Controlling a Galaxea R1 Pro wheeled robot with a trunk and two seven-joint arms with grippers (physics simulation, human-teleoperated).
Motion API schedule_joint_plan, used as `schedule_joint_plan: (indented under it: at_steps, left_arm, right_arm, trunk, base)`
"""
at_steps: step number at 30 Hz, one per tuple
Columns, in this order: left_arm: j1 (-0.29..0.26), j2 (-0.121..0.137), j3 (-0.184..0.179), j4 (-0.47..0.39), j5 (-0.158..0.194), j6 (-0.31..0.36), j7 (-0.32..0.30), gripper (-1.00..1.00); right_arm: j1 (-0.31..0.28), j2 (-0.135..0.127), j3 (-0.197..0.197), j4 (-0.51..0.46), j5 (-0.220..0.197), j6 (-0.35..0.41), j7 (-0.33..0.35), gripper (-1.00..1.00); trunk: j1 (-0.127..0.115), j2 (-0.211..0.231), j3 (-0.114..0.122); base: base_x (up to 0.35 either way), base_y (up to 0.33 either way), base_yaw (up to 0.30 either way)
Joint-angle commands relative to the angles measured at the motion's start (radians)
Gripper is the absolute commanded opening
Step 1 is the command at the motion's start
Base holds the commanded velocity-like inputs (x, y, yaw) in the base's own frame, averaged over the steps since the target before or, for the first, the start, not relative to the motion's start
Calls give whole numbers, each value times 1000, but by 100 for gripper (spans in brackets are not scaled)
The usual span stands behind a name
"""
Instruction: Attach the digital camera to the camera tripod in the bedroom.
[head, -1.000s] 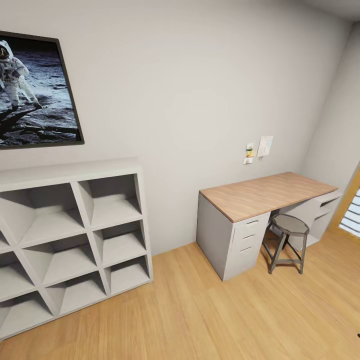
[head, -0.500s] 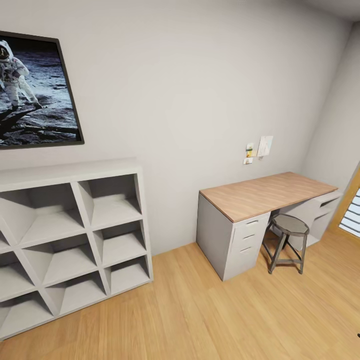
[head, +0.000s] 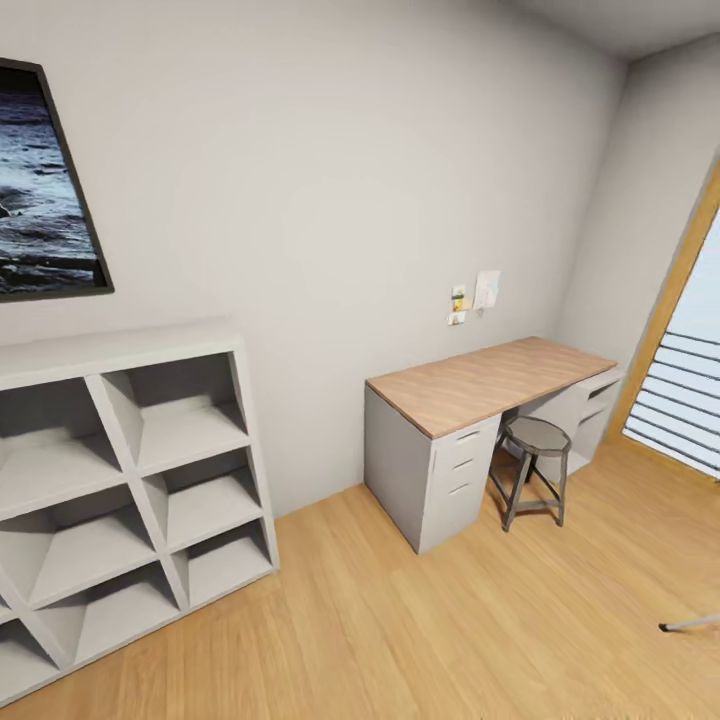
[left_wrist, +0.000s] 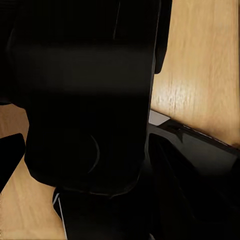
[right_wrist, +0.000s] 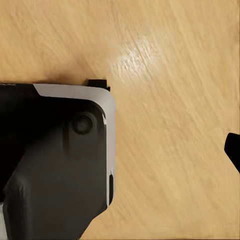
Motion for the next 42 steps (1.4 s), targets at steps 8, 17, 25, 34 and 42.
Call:
schedule_joint_plan:
  at_steps: [8,17,25,34,42]
  left_arm:
    - [-1,0,-9,0,5,-2,-1,-100]
    - [-1,-1,-9,0,4,-2,-1,-100]
    - [0,-2,-9,-2,3,-2,-1,-100]
    - [0,-2,-9,-2,3,-2,-1,-100]
    - [-1,-2,-9,-2,3,-2,-1,-100]
  right_arm:
    - [-2,-1,-13,3,-83,-6,-47,100]
    - [-2,1,-13,3,-97,-10,-55,100]
    - [-2,13,-13,3,-98,-4,-56,100]
    - [-2,14,-14,3,-100,-6,-57,100]
    - [-2,14,-14,3,-104,-11,-62,100]
  trunk:
    - [1,-2,-2]
    - [1,-2,-2]
    - [1,-2,-2]
    - [1,-2,2]
    - [1,-2,4]
  base:
    - [0,0,-287]
    - [0,0,-291]
    - [0,0,-294]
    - [0,0,-297]
    - [0,0,-297]
